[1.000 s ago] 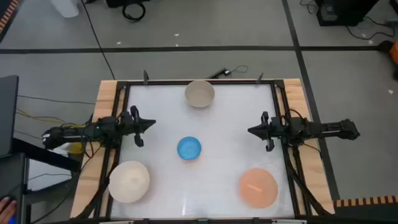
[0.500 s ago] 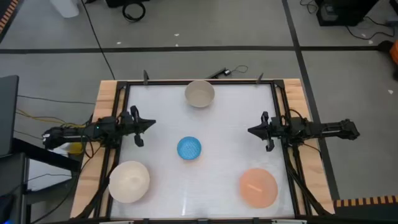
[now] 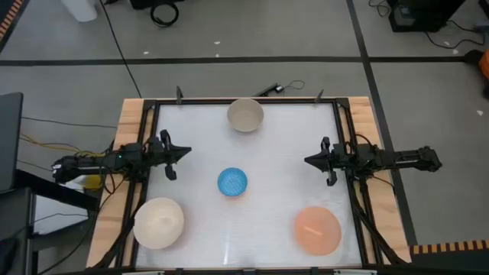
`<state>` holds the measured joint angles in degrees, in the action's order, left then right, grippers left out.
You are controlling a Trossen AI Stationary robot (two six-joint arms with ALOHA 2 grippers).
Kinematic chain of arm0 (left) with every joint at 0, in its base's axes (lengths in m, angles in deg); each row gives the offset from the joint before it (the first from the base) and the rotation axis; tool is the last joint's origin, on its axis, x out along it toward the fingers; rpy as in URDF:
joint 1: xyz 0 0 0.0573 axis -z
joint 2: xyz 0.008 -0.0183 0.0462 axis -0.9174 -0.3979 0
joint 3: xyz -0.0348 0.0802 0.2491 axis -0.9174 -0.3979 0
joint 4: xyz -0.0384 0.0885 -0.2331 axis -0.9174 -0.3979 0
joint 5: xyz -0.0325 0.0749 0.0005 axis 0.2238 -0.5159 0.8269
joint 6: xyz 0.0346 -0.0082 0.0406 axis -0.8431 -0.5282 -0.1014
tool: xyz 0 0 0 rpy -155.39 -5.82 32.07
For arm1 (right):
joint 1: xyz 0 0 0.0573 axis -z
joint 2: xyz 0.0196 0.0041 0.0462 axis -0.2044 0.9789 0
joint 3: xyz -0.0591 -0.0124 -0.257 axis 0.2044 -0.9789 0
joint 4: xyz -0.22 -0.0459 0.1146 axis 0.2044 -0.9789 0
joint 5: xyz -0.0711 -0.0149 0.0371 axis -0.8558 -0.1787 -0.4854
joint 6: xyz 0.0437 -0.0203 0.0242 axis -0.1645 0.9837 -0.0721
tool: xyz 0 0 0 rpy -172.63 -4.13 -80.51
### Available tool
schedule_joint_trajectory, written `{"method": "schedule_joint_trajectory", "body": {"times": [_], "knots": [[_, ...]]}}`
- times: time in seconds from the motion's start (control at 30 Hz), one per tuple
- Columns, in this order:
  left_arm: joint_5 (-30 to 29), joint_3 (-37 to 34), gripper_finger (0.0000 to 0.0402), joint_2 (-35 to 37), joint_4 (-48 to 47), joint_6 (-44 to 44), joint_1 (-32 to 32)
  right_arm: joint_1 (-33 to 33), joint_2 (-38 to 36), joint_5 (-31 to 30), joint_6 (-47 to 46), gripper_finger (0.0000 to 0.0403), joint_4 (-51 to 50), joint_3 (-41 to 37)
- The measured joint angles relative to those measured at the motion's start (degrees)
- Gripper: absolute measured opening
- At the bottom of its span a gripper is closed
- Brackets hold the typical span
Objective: Nest bowls inside each other
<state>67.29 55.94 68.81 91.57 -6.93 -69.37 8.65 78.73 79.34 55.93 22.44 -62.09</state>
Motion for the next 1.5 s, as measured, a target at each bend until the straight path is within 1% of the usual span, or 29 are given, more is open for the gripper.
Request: {"method": "schedule_joint_trajectory", "body": {"times": [0.97,1.1,1.13,1.17,1.23,1.3,1.5], "knots": [[0.00,0.00,0.0002,-0.01,0.00,0.02,-0.01,0.01,-0.01,-0.18,0.99,0.0023,0.07,-0.01],[0.00,0.00,0.0002,-0.01,0.53,0.02,-0.01,0.01,0.03,-4.78,11.18,0.0023,2.10,-0.01],[0.00,0.00,0.0002,0.01,0.84,0.02,0.00,0.01,0.04,-6.07,11.80,0.0023,3.98,-0.01],[-0.02,0.01,0.0002,0.01,1.26,0.00,-0.01,0.01,0.04,-6.67,10.44,0.0023,6.48,-0.01],[0.00,0.00,0.0002,0.01,2.07,0.02,0.00,0.01,0.00,-6.77,4.50,0.0023,11.63,-0.01],[-0.02,0.00,0.0002,0.00,2.89,0.02,0.00,0.07,0.02,-8.19,2.63,0.0023,15.56,-0.01],[-0.94,0.01,0.0002,0.03,8.97,0.03,-0.01,0.34,0.02,-14.57,8.79,0.0023,22.88,-0.01]]}}
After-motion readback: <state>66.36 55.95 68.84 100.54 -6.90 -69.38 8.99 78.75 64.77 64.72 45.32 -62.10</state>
